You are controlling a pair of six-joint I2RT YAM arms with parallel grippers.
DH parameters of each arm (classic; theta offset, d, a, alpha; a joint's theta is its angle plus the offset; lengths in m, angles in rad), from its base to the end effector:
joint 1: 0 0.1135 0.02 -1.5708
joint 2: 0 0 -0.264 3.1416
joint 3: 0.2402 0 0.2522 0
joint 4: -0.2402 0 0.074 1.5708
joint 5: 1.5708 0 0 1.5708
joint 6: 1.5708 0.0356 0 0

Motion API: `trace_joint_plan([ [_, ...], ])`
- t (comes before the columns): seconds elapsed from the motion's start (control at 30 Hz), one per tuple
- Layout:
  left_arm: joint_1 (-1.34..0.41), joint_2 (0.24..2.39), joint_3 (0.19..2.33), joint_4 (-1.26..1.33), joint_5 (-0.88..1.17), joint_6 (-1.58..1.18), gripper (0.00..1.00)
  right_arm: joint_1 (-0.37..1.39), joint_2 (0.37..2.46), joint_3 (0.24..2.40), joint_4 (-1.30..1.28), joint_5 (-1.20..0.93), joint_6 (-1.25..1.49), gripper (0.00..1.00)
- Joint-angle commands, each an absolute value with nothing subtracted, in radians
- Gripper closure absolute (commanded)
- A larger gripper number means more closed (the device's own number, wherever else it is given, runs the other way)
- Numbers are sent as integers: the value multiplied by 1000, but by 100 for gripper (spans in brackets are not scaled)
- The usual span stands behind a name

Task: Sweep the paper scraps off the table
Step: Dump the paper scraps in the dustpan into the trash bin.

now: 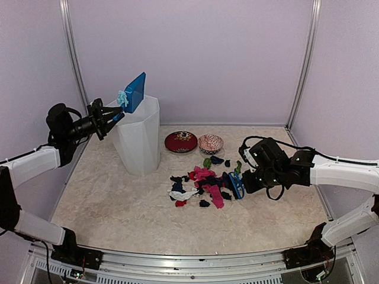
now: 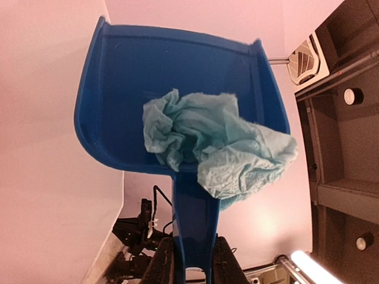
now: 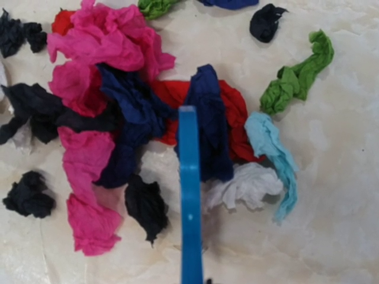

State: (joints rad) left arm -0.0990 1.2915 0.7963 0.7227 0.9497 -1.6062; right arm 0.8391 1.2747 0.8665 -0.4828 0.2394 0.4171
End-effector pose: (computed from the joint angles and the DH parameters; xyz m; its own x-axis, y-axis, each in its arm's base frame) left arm 0.2793 -0.0568 0.3250 -0.8533 -0.4997 -0.1488 0.1944 -0.0400 -0.9801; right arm 0.1799 0.1877 0.2394 -0.7275 -0.2211 -0.6494 -0.3593 0.9292 0.0861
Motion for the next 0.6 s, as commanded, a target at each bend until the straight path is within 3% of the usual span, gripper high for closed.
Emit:
trace_joint_plan([
  [0.0,-105,1270,973,229,901,-1176,100,828,1276,860,-456,234,429,100],
  [0.27,-92,1283,1208,-228,753,-796,100,828,1284,859,-448,230,425,100],
  [0.57,-194,1303,1443,-615,250,-475,100,828,1290,859,-441,227,421,100],
])
